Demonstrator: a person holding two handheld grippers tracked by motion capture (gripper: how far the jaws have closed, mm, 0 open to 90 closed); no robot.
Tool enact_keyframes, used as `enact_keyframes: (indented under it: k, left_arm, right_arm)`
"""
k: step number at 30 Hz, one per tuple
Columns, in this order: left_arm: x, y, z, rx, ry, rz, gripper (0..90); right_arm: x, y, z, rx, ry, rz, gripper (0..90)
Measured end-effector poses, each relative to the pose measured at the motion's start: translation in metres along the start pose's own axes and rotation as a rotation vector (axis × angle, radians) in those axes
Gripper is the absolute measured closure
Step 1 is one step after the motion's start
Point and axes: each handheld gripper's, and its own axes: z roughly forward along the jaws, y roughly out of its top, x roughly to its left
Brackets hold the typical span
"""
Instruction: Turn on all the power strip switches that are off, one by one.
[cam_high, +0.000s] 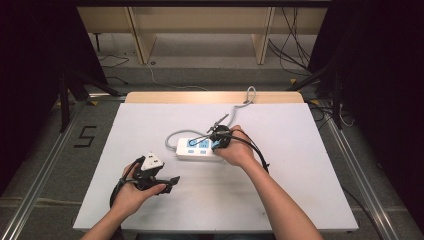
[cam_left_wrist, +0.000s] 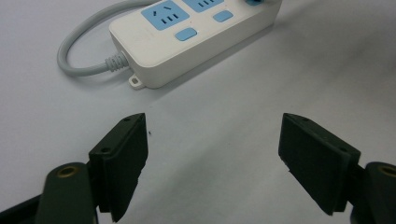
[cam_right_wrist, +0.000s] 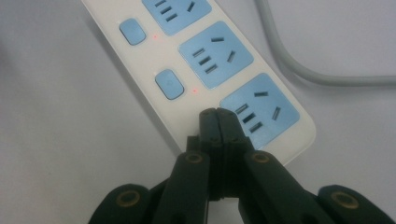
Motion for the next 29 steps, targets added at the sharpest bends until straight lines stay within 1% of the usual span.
enact_keyframes:
  k: [1, 2, 3, 4, 5, 6, 7, 8, 9, 10, 13, 15, 16, 17, 18, 19, 20, 21, 22, 23, 24, 25, 27, 28, 29]
  left_arm:
    - [0.000, 0.000, 0.000, 0.003, -0.001, 0.001, 24.0]
    - [0.001, -0.001, 0.000, 0.003, 0.000, 0.001, 24.0]
    - [0.001, -0.001, 0.000, 0.001, 0.001, -0.005, 24.0]
    - [0.001, -0.002, 0.000, -0.001, 0.001, -0.008, 24.0]
    - [0.002, -0.002, -0.001, 0.003, 0.000, -0.005, 23.9]
    - [0.002, -0.002, -0.001, 0.003, 0.000, -0.005, 23.9]
    - [0.002, -0.002, -0.001, 0.004, 0.002, -0.005, 23.9]
    - [0.002, -0.002, -0.001, 0.003, 0.003, -0.004, 23.8]
    - [0.002, -0.003, -0.001, 0.000, 0.003, -0.007, 23.8]
    - [0.002, -0.003, -0.002, -0.003, 0.004, -0.008, 23.7]
    - [0.003, -0.004, 0.000, -0.002, 0.004, -0.011, 23.5]
    - [0.002, -0.004, 0.001, 0.000, 0.003, -0.010, 23.3]
    - [0.002, -0.004, 0.001, 0.000, 0.003, -0.010, 23.2]
    - [0.002, -0.005, 0.002, 0.001, 0.001, -0.007, 23.0]
    - [0.002, -0.005, 0.002, 0.001, 0.001, -0.007, 22.9]
    - [0.001, -0.005, 0.002, 0.000, 0.003, -0.006, 22.9]
    - [0.001, -0.005, 0.002, 0.000, 0.003, -0.006, 22.8]
    - [0.001, -0.005, 0.002, 0.003, 0.003, -0.001, 22.8]
    - [0.001, -0.005, 0.003, 0.003, 0.003, -0.001, 22.7]
    - [0.001, -0.005, 0.003, 0.004, 0.002, 0.002, 22.3]
    - [0.001, -0.005, 0.003, 0.005, 0.000, 0.003, 22.1]
    - [0.001, -0.006, 0.004, 0.003, 0.002, 0.006, 22.1]
    - [0.000, -0.006, 0.004, 0.003, -0.005, 0.011, 21.8]
    - [0.000, -0.006, 0.004, 0.004, -0.008, 0.009, 21.0]
    - [0.000, -0.006, 0.005, 0.003, -0.010, 0.009, 21.0]
  right_arm:
    - [0.000, -0.001, -0.002, -0.012, -0.010, 0.003, 90.0]
    - [0.001, -0.002, -0.003, -0.020, -0.014, 0.001, 86.4]
    - [0.002, -0.004, -0.005, -0.046, -0.007, 0.011, 84.7]
    - [0.002, -0.012, -0.010, -0.101, -0.011, 0.022, 82.1]
    - [0.001, -0.018, -0.013, -0.121, -0.019, 0.028, 80.9]
    - [0.001, -0.018, -0.013, -0.121, -0.019, 0.028, 80.9]
    - [0.000, -0.024, -0.016, -0.141, -0.020, 0.027, 78.5]
    - [-0.002, -0.041, -0.024, -0.202, -0.014, 0.046, 73.7]
    - [-0.002, -0.041, -0.024, -0.202, -0.014, 0.046, 73.7]
    - [-0.003, -0.060, -0.032, -0.255, -0.022, 0.041, 69.9]
    - [-0.005, -0.093, -0.044, -0.308, -0.028, 0.075, 65.4]
    - [-0.005, -0.116, -0.050, -0.334, -0.027, 0.096, 61.8]
    - [-0.005, -0.116, -0.050, -0.334, -0.027, 0.096, 61.8]
    - [-0.005, -0.137, -0.056, -0.364, -0.028, 0.117, 58.7]
    - [-0.004, -0.147, -0.059, -0.377, -0.029, 0.134, 57.3]
    - [-0.004, -0.147, -0.059, -0.377, -0.029, 0.134, 57.3]
    - [-0.002, -0.165, -0.065, -0.407, -0.035, 0.149, 54.0]
    - [-0.002, -0.165, -0.065, -0.407, -0.035, 0.149, 54.0]
    - [-0.001, -0.173, -0.067, -0.419, -0.040, 0.160, 52.2]
    - [0.001, -0.185, -0.071, -0.451, -0.051, 0.167, 50.5]
    - [0.002, -0.190, -0.072, -0.461, -0.057, 0.172, 49.1]
    - [0.002, -0.190, -0.072, -0.461, -0.057, 0.172, 49.1]
    - [0.005, -0.197, -0.074, -0.484, -0.069, 0.178, 47.2]
    - [0.006, -0.201, -0.076, -0.503, -0.083, 0.183, 45.5]
    - [0.006, -0.201, -0.076, -0.503, -0.083, 0.183, 45.5]
